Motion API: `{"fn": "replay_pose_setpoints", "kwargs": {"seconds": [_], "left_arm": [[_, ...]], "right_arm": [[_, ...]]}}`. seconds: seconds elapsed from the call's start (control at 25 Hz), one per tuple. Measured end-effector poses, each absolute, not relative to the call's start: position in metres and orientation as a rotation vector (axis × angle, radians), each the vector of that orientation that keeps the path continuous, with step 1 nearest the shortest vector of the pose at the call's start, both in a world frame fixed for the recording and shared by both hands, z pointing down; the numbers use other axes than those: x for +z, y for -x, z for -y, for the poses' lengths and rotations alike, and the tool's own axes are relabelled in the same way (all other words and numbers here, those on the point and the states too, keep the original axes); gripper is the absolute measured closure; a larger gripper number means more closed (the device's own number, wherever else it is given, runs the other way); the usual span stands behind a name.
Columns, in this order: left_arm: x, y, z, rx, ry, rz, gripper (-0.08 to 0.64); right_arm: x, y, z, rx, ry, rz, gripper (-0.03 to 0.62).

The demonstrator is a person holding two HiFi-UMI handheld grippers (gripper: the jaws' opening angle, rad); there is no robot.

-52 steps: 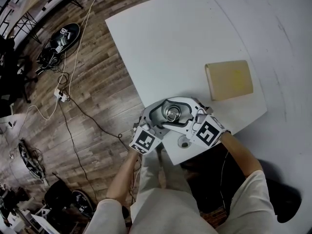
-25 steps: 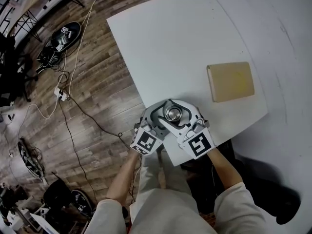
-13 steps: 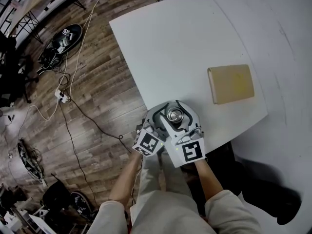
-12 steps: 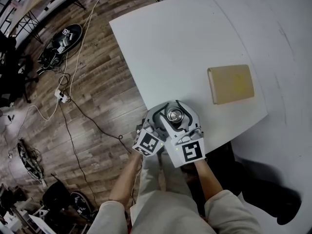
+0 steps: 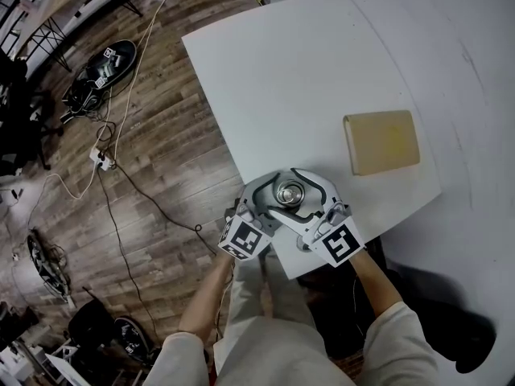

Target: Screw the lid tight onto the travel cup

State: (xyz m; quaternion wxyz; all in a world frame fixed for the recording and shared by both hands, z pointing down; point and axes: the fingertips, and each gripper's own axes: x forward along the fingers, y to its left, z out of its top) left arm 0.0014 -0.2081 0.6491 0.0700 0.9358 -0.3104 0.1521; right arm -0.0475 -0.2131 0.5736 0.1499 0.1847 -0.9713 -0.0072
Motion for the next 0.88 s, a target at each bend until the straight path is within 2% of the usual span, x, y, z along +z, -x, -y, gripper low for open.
{"fn": "replay_pose_setpoints", "kwargs": {"seconds": [0.24, 0.44, 0.56, 0.72, 0.88], "left_arm": [[0.648, -0.001, 0.207, 0.459, -2.823, 0.924, 0.215], [0.65, -0.002, 0.207, 0.462, -2.825, 0.917, 0.215], [0.65, -0.002, 0.207, 0.464, -2.831, 0.911, 0.215], [0.65, -0.001, 0.208, 0.463, -2.835, 0.907, 0.215], [0.65, -0.001, 0.209, 0.464, -2.835, 0.911, 0.215]], "right_arm": [[0.575, 0.049, 0.203, -0.06, -0.183, 2.755, 0.282], [0.575, 0.052, 0.201, -0.091, 0.021, 2.725, 0.284], [0.575, 0.055, 0.198, -0.082, 0.094, 2.716, 0.29], [0.579, 0.057, 0.195, -0.083, 0.158, 2.706, 0.33], [0.577, 0.057, 0.197, -0.072, 0.121, 2.727, 0.334]]}}
